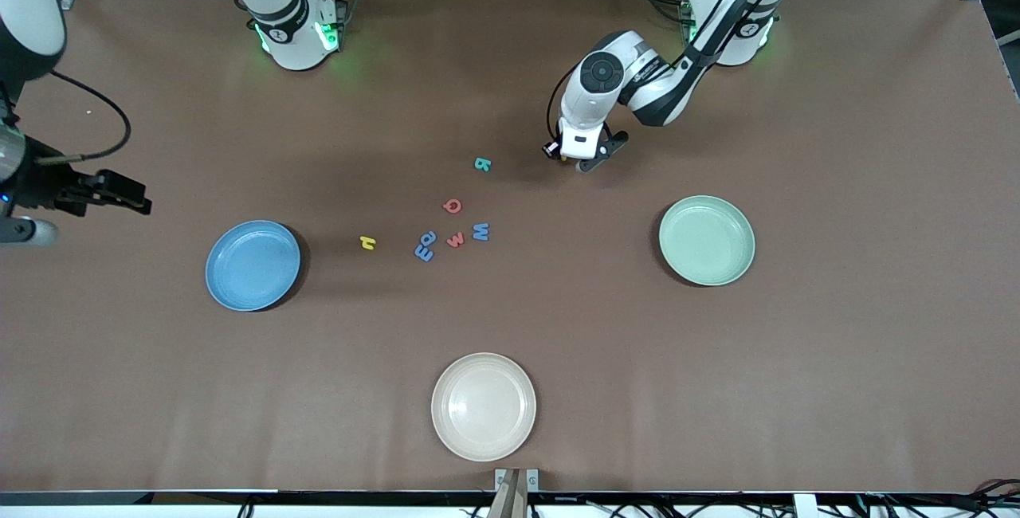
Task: Sort upper and lower case letters into plates
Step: 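Carry the H to the green plate while the right gripper reaches letters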
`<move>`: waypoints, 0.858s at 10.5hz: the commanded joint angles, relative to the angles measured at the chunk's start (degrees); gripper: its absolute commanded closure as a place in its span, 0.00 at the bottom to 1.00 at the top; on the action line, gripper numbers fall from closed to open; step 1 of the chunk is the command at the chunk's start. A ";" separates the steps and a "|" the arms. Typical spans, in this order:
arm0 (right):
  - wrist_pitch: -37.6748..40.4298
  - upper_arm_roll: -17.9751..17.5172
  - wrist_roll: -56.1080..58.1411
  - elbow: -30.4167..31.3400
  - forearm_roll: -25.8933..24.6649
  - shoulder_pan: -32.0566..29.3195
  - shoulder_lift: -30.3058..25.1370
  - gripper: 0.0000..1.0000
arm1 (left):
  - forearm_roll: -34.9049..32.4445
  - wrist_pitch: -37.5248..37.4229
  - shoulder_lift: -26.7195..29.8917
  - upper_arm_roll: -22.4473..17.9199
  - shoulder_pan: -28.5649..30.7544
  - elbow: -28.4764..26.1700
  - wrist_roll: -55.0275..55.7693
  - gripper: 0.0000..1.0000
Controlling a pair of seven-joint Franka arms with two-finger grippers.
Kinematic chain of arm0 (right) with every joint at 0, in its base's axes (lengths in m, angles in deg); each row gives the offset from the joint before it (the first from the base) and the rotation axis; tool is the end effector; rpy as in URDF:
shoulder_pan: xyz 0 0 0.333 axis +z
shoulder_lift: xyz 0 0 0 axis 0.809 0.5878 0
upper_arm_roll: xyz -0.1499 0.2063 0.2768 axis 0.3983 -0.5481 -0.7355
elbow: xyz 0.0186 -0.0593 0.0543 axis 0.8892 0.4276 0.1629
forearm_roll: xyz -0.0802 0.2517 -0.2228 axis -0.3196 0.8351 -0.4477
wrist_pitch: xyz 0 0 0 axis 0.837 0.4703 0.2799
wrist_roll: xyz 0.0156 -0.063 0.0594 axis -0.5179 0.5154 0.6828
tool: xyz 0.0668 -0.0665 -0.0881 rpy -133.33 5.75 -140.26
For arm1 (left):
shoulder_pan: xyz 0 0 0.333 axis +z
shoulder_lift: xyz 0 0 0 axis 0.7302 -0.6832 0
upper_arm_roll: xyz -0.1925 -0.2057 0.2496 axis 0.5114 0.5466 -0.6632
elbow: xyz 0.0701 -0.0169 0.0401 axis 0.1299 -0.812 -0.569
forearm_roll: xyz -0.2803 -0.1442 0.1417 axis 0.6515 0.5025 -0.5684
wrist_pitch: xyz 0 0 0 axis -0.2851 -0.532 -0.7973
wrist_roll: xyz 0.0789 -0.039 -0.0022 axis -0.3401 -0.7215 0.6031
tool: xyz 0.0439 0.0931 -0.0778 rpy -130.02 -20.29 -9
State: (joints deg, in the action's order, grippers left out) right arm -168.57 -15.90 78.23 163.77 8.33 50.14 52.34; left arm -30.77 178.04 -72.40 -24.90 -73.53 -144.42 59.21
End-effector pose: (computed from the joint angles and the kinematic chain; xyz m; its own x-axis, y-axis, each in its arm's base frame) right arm 0.5698 -0.0190 0.5904 0.9987 0.0164 -0.0485 0.0156 -0.9997 -0.0185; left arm 0.3248 -0.3994 0.2482 0.7705 0.6123 -0.1773 0.6222 -0.7828 0.0004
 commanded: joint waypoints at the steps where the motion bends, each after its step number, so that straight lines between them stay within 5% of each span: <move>1: -2.11 -0.21 -0.50 -0.25 0.64 0.08 2.70 0.00 | -1.61 -2.43 2.48 0.37 3.40 -0.70 0.71 0.72; 4: -5.27 -0.29 -0.58 -0.25 0.73 0.60 5.78 0.00 | -1.61 -4.38 3.90 0.99 7.62 0.18 -5.26 0.73; 9: -12.90 -0.21 -14.87 4.91 0.47 9.02 7.54 0.00 | -0.64 -20.46 8.11 0.81 13.33 7.65 -15.44 0.71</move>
State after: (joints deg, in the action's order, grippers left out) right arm -178.48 -16.33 68.82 165.81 8.51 56.38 60.39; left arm -30.99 161.39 -66.87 -24.74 -63.12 -137.54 47.78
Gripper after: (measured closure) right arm 0.000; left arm 0.670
